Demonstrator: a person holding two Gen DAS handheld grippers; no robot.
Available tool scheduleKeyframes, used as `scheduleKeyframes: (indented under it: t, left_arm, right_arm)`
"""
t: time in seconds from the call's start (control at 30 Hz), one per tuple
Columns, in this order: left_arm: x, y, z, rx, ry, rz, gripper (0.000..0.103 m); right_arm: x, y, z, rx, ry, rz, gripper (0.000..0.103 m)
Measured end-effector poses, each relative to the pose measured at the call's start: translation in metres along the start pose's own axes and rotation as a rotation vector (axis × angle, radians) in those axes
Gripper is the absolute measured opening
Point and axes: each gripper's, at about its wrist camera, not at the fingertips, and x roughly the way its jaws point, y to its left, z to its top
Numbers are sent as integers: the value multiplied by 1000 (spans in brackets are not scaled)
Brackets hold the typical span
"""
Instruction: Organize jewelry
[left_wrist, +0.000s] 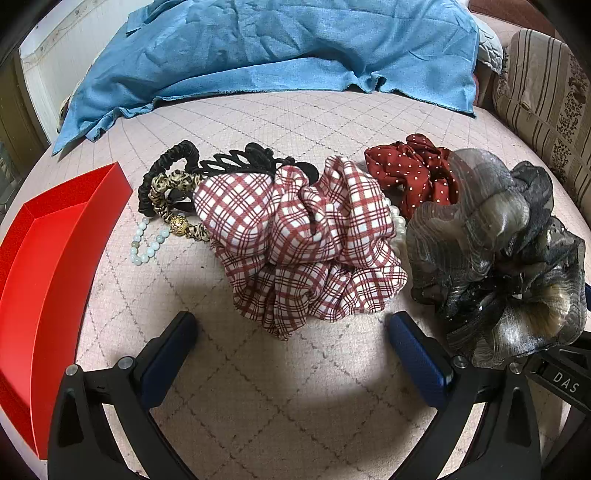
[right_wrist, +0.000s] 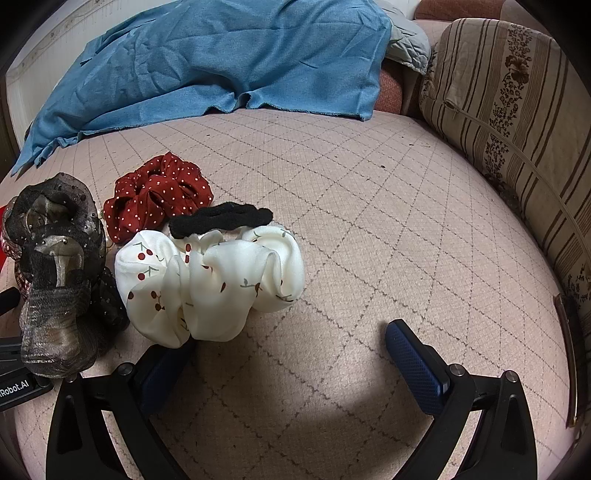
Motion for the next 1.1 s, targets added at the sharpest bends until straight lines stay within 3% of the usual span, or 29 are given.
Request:
scheduleKeyframes:
  t: [0.3, 0.6, 0.67, 0.8, 1.1]
  left_arm:
    - [1, 2, 2, -2, 3, -2, 103]
    - [-9, 7, -6, 75, 45, -45, 103]
    - [-17, 8, -12, 98, 60, -41, 103]
    - [-42, 26, -29, 36, 49, -84, 103]
    - [-106, 69, -58, -27, -52, -37, 103]
  right_arm:
    - [3, 0, 0, 2, -2, 2, 103]
    - [-2, -1, -5, 46, 27, 33, 103]
    - [-5, -1, -8, 58, 47, 38, 103]
    - [-10, 0, -15, 58, 54, 37, 103]
    - [-41, 12, -33, 26, -8, -32, 103]
